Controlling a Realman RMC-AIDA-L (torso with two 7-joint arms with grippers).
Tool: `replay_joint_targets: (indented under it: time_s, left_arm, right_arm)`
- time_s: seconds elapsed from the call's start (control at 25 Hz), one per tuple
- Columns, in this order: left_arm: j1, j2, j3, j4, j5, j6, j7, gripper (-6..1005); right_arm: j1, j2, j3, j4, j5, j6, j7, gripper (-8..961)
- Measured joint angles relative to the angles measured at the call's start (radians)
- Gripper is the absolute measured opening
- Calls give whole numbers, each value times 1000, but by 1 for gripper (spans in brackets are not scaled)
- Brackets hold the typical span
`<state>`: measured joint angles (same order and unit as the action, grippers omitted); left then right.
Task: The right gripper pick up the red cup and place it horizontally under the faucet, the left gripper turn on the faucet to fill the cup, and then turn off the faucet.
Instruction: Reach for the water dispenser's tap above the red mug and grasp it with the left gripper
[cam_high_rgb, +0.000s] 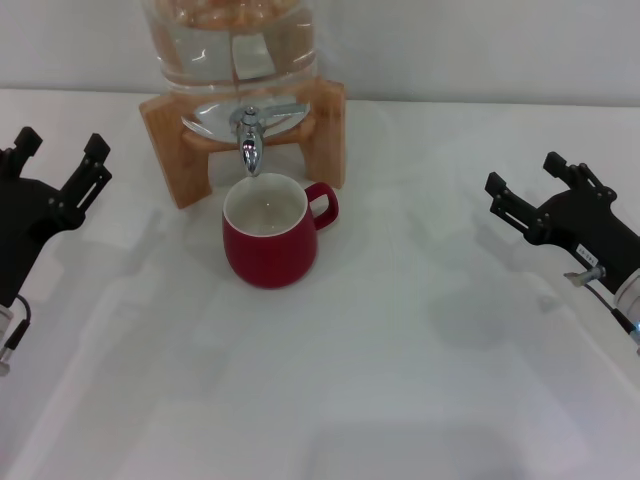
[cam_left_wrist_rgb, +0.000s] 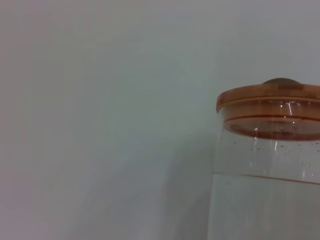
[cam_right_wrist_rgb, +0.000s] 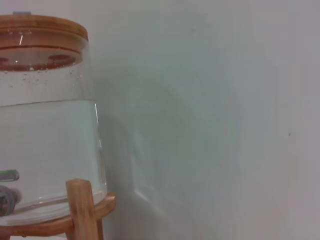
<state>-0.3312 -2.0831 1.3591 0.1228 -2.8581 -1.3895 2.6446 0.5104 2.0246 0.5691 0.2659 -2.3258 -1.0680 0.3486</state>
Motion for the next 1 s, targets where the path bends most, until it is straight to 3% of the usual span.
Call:
replay_joint_targets:
  time_s: [0.32, 0.56, 1.0]
  left_arm:
    - [11, -1, 8, 42, 21, -10, -57, 891]
    - [19, 4, 9, 114, 135, 55, -165, 891]
    - [175, -1, 10, 552, 451, 336, -392, 891]
  right_arm:
    - [-11, 3, -1, 14, 1, 17, 4, 872]
    - [-29, 3, 0, 21, 2, 34, 6, 872]
    - [-26, 3, 0, 31, 2, 68, 7, 872]
